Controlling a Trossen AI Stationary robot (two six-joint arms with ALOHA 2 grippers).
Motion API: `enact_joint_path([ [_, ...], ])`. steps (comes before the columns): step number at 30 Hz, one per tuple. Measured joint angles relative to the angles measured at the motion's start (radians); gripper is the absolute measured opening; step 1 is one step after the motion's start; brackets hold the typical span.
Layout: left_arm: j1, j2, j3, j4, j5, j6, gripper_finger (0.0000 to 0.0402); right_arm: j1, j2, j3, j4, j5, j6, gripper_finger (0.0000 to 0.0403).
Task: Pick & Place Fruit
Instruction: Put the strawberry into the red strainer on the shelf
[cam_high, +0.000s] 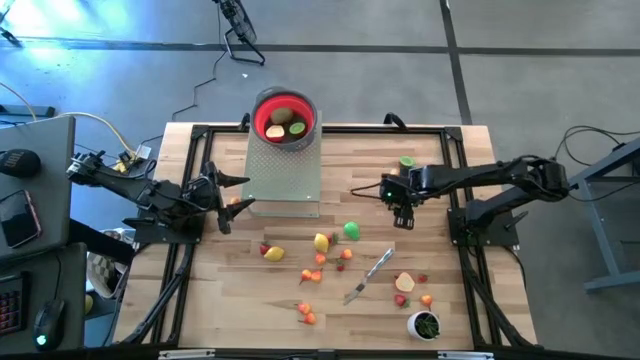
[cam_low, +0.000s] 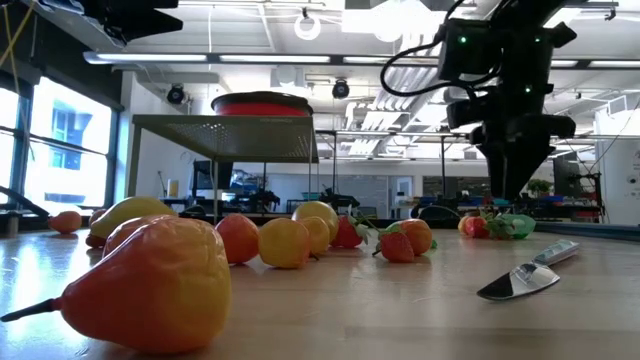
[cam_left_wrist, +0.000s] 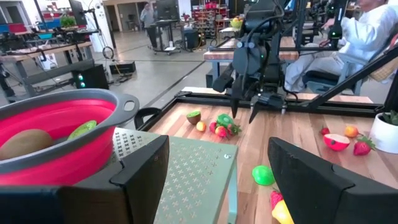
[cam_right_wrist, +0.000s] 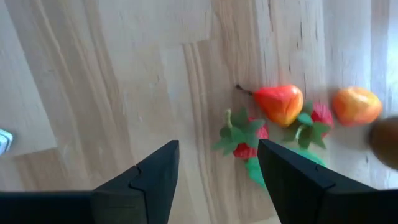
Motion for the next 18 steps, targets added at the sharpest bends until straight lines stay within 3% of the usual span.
enact_joint_path([
  [12, 0.0, 0.0, 0.0, -0.001, 0.0, 0.0, 0.0267, 0.004, 0.0, -0.085, 0.169, 0.011, -0.002, 0.0211],
  [18, 0.0, 0.0, 0.0, -0.001, 0.0, -0.001, 0.0267, 0.004, 0.0, -0.132, 0.207, 0.069, -0.005, 0.0211],
])
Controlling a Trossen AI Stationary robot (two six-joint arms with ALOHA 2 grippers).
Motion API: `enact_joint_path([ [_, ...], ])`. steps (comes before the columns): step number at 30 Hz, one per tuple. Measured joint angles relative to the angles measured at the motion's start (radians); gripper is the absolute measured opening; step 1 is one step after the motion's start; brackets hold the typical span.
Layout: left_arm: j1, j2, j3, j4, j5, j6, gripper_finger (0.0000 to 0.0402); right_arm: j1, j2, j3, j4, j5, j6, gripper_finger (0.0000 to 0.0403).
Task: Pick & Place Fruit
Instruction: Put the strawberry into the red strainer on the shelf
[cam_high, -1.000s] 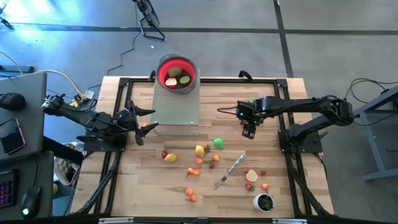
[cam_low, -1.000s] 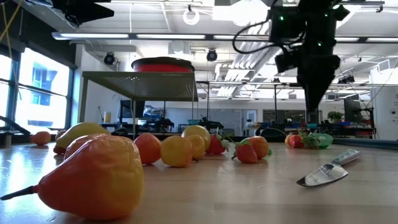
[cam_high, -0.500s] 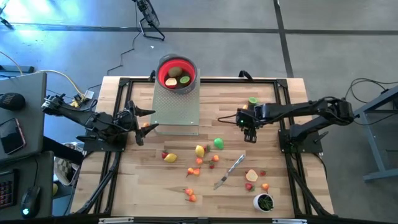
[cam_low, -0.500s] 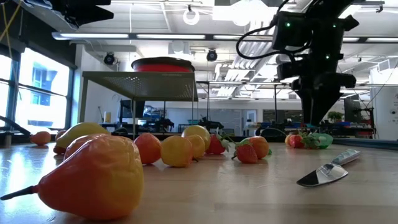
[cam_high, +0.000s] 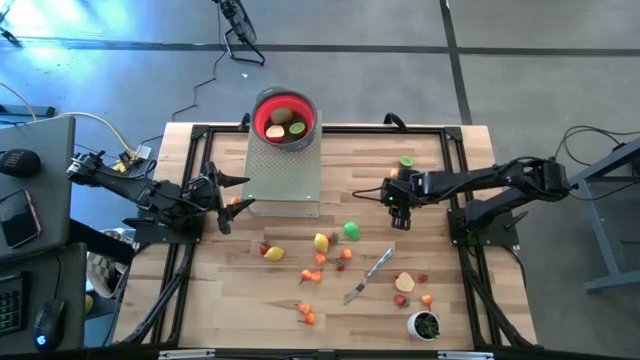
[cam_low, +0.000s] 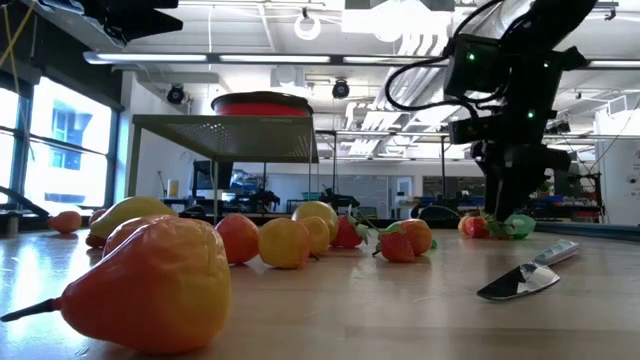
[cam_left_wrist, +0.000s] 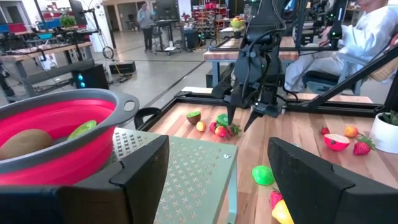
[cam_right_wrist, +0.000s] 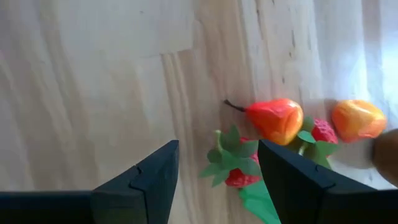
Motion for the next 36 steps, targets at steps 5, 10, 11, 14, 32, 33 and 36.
enact_joint_path([
  [5, 0.0, 0.0, 0.0, 0.0, 0.0, 0.0, 0.0267, 0.0, 0.0, -0.023, 0.024, 0.014, 0.0, 0.0211],
  [10, 0.0, 0.0, 0.001, 0.0, 0.0, 0.0, 0.0267, 0.0, 0.0, -0.055, 0.094, 0.027, -0.023, 0.0211],
  [11, 0.0, 0.0, 0.001, 0.0, 0.0, 0.0, 0.0267, 0.0, 0.0, -0.058, 0.102, 0.032, -0.025, 0.0211],
  [14, 0.0, 0.0, 0.001, 0.0, 0.0, 0.0, 0.0267, 0.0, 0.0, -0.063, 0.106, 0.044, -0.029, 0.0211],
  [32, 0.0, 0.0, 0.001, 0.0, 0.0, 0.0, 0.0267, 0.0, 0.0, -0.066, 0.092, 0.037, -0.044, 0.0093],
  [33, 0.0, 0.0, 0.001, 0.0, 0.0, 0.0, 0.0267, 0.0, 0.0, -0.066, 0.092, 0.037, -0.044, 0.0087],
  [36, 0.0, 0.0, 0.001, 0.0, 0.0, 0.0, 0.0267, 0.0, 0.0, -0.066, 0.092, 0.037, -0.029, 0.0064],
])
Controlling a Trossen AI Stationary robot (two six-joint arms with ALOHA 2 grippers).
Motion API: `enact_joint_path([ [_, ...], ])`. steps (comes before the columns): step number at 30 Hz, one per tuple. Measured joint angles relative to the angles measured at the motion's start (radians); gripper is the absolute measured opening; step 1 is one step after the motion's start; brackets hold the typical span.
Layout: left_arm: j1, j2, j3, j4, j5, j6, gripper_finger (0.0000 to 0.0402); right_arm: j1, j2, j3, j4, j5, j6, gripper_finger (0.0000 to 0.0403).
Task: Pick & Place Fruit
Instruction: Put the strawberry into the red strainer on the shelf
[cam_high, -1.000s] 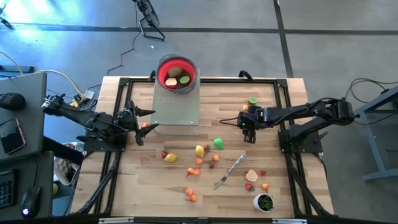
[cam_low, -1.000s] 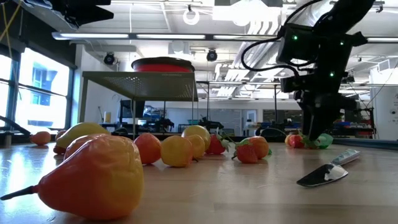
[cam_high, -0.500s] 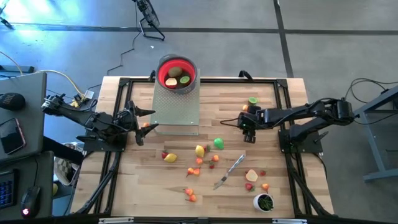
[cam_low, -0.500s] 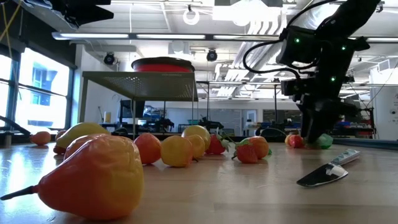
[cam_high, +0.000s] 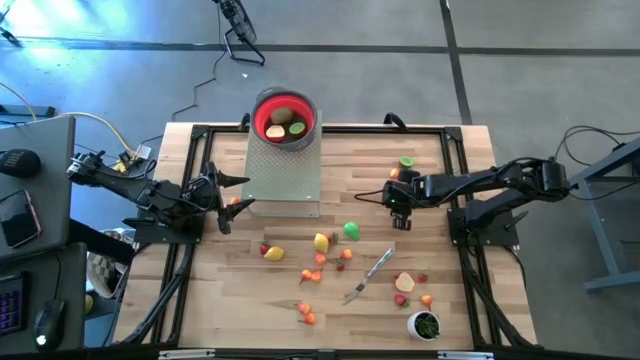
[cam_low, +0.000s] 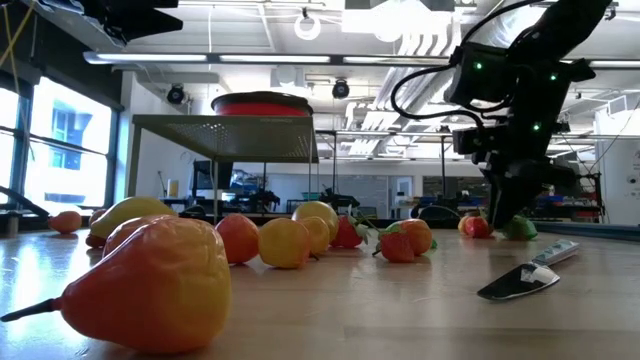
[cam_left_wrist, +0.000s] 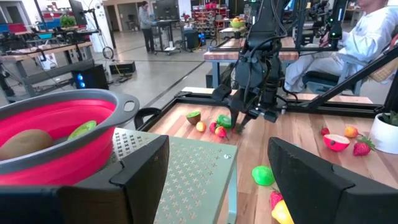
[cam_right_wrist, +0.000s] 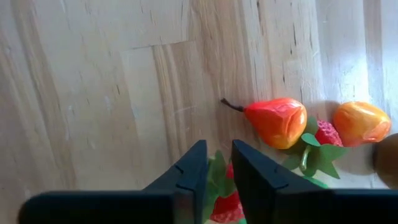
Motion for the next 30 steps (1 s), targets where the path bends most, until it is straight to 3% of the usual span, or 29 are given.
enact_joint_path([
  [6, 0.0, 0.0, 0.0, 0.0, 0.0, 0.0, 0.0267, 0.0, 0.0, 0.0, 0.0, -0.001, 0.041, 0.001],
  [17, 0.0, 0.0, 0.0, 0.001, 0.0, 0.0, 0.0267, 0.014, -0.005, 0.023, -0.004, -0.006, 0.094, 0.0005],
  [30, 0.0, 0.0, 0.0, 0.002, 0.0, 0.0, 0.0267, 0.016, -0.006, 0.278, -0.065, -0.03, 0.056, 0.0004],
])
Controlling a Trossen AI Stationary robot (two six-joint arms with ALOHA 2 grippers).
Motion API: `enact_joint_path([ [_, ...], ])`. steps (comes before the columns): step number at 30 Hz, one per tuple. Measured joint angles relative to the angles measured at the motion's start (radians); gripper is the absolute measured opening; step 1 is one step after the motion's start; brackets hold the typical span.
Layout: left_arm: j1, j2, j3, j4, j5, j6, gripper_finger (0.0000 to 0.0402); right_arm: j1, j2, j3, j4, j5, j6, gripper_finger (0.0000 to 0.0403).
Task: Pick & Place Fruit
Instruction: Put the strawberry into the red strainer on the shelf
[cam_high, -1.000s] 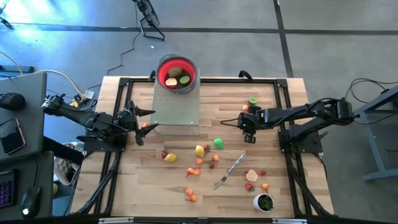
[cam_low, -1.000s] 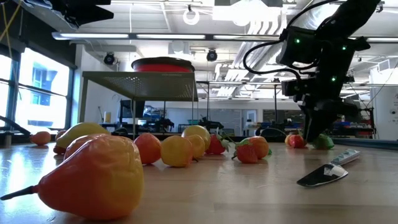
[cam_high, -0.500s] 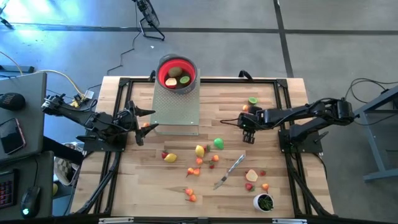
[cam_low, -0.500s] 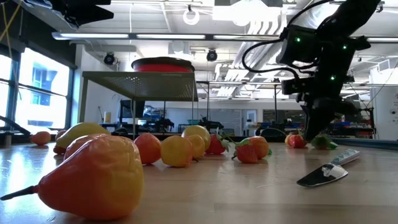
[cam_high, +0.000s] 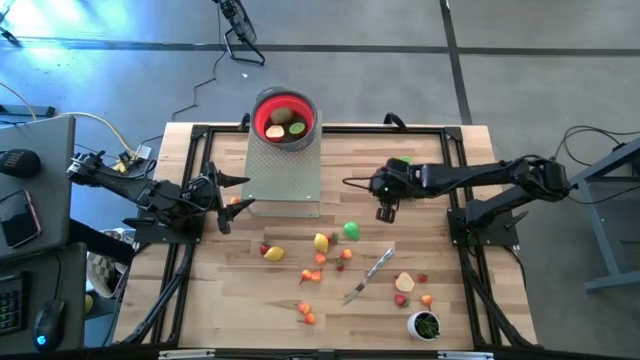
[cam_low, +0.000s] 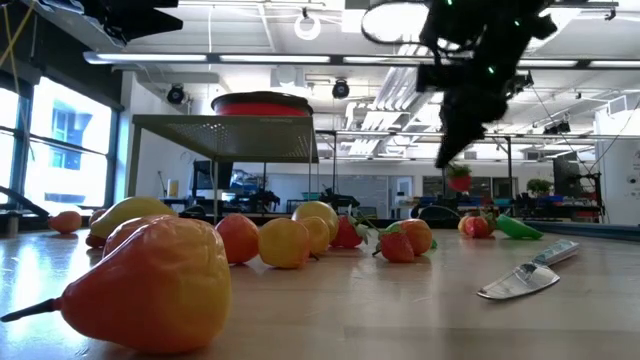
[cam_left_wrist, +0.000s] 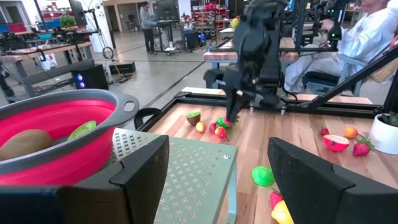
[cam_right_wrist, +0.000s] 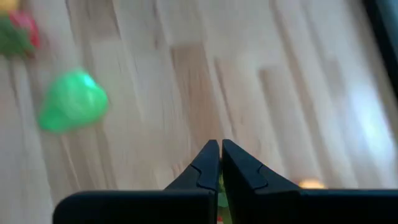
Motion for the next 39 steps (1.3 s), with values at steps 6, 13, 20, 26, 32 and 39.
enact_joint_path([
  [6, 0.0, 0.0, 0.0, 0.0, 0.0, 0.0, 0.0267, 0.0, 0.0, 0.132, -0.005, -0.026, -0.051, 0.0004],
  [13, 0.0, 0.0, 0.0, 0.001, 0.0, -0.004, 0.0267, -0.003, 0.0, 0.29, -0.004, -0.023, -0.127, 0.0004],
  [20, 0.0, 0.0, 0.0, 0.001, 0.0, -0.009, 0.0267, -0.011, 0.0, 0.375, 0.101, -0.027, -0.202, 0.0004],
  [26, 0.0, 0.0, 0.0, 0.003, -0.007, -0.009, 0.0267, -0.051, 0.0, 0.379, 0.281, -0.135, -0.131, 0.0004],
  [32, 0.0, 0.001, 0.0, 0.002, -0.009, -0.009, 0.0267, -0.065, 0.006, 0.379, 0.364, -0.178, -0.029, 0.0004],
  [39, 0.0, 0.002, 0.0, 0.001, 0.016, -0.006, 0.0267, -0.065, 0.008, 0.379, 0.416, -0.18, -0.019, 0.0004],
])
